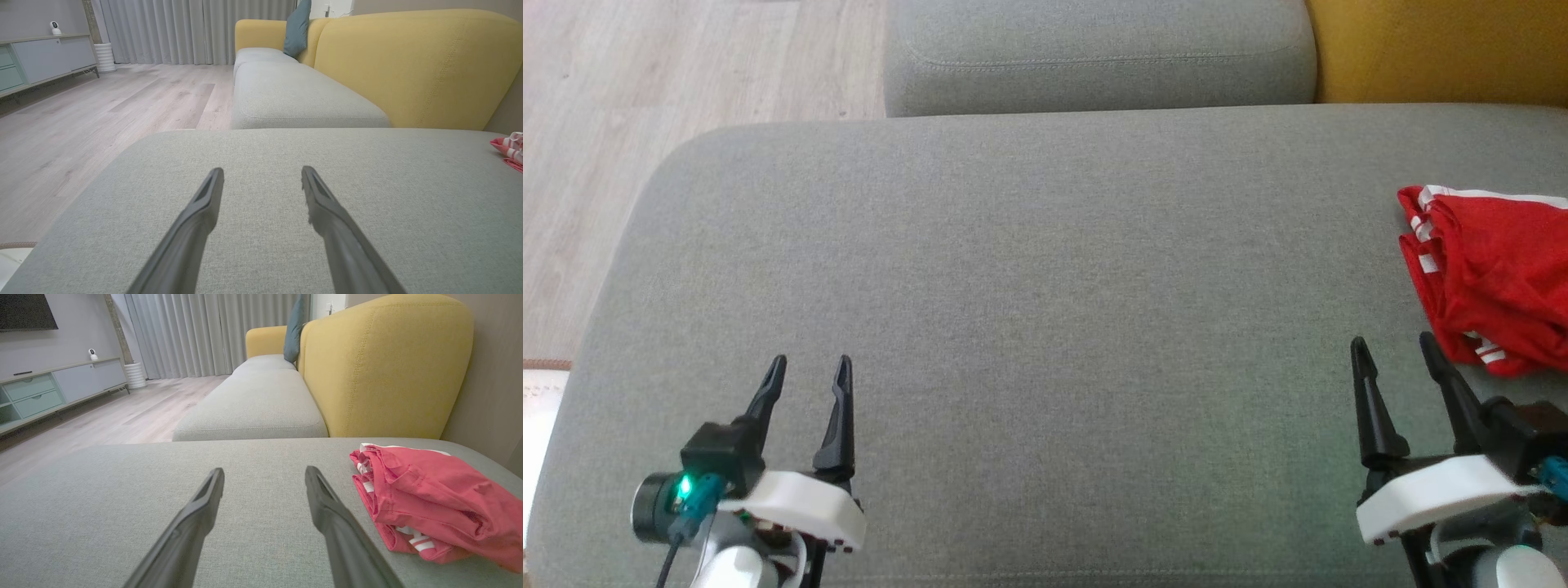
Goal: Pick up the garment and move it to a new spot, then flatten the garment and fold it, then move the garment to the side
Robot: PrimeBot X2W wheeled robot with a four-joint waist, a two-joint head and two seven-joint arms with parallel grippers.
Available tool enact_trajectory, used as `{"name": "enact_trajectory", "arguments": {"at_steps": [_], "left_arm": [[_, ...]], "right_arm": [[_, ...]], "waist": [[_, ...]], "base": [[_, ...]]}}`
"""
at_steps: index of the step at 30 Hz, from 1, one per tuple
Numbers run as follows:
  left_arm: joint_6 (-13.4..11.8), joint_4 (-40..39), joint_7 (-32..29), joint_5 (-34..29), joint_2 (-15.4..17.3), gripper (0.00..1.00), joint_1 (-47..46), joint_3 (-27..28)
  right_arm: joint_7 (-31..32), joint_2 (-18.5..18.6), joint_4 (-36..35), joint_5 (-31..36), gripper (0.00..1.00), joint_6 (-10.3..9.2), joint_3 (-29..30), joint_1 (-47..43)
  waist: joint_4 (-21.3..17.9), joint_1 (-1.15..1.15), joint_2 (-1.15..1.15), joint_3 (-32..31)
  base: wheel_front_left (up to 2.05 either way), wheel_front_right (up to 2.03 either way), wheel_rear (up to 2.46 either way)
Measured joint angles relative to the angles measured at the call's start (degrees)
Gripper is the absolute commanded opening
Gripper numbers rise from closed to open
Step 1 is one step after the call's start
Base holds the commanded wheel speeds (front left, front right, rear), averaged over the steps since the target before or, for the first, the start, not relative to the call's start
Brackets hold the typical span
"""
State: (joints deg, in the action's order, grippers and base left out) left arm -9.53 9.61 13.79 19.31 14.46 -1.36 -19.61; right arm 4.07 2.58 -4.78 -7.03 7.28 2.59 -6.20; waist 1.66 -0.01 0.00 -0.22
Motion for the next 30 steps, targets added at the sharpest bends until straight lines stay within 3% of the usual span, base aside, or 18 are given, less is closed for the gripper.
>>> {"name": "enact_trajectory", "arguments": {"at_steps": [30], "left_arm": [[-0.6, 0.7, 0.0, 0.1, 0.1, 1.00, -0.1, -0.3]], "right_arm": [[0.0, 0.0, 0.0, -0.5, 1.00, -0.01, -0.8, -0.3]], "waist": [[-0.4, 0.00, 0.00, 1.6]], "base": [[0.00, 0.00, 0.00]]}}
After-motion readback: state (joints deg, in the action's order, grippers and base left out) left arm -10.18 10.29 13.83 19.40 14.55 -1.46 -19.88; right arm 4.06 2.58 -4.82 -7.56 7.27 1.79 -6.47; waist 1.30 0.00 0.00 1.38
